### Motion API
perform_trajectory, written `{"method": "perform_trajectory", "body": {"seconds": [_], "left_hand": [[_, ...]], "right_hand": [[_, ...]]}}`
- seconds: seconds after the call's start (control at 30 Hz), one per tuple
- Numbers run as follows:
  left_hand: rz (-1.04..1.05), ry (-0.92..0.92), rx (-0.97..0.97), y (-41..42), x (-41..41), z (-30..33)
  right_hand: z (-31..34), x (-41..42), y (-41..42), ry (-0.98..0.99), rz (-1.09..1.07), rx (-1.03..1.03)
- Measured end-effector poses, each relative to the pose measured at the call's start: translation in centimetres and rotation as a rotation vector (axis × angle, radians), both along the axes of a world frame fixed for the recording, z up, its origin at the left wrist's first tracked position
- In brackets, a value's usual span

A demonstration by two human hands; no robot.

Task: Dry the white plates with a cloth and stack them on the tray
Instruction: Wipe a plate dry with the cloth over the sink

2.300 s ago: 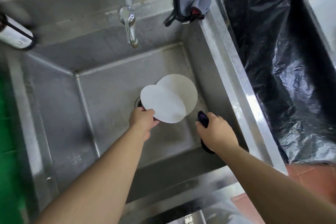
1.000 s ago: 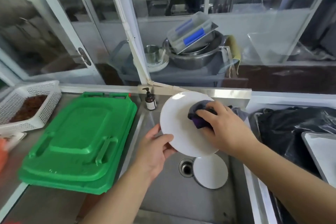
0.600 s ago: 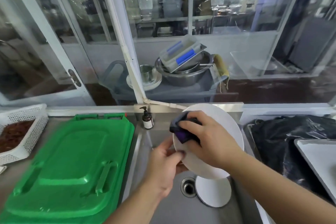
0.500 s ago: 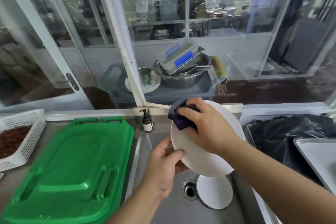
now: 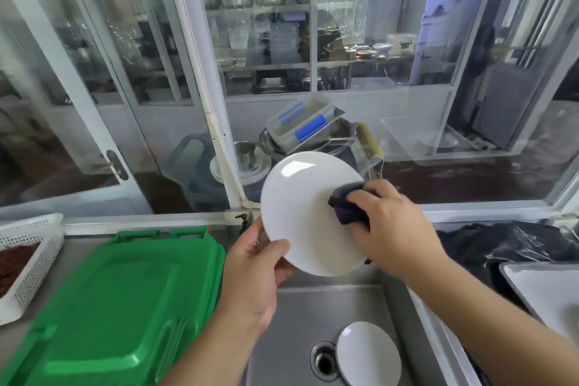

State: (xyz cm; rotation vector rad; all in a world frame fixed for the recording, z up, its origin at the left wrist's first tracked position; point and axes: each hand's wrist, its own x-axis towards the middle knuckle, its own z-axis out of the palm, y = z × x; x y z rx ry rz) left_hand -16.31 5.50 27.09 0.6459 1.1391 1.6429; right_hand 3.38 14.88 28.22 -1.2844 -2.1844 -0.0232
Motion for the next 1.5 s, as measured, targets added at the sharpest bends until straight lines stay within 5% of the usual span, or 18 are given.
{"method": "perform_trajectory", "body": {"seconds": [0.23, 0.47, 0.8, 1.0, 1.23, 1.5], "left_hand": [[-0.017, 0.000, -0.016, 0.6, 1.0, -0.5], [-0.125, -0.007, -0.090, -1.2, 3.0, -2.1], [-0.061, -0.108, -0.021, -1.3, 2.6, -0.2], [0.035, -0.122, -0.018, 0.0, 1.4, 0.4], [0.017, -0.137, -0.034, 0.9, 1.3, 0.0], [-0.089, -0.159, -0.038, -0.3, 2.7, -0.4]], "right_hand": [[-1.6, -1.1, -4.9, 0.076, 0.194, -0.263], [1.3, -3.9, -3.1, 0.049, 0.344, -0.196], [5.0, -2.7, 2.8, 0.018, 0.128, -0.024], [3.4, -0.7, 1.8, -0.054, -0.014, -0.133], [1.9, -1.6, -3.6, 0.040, 0.247, -0.382], [4.2, -5.4, -2.2, 0.053, 0.360, -0.221]]}}
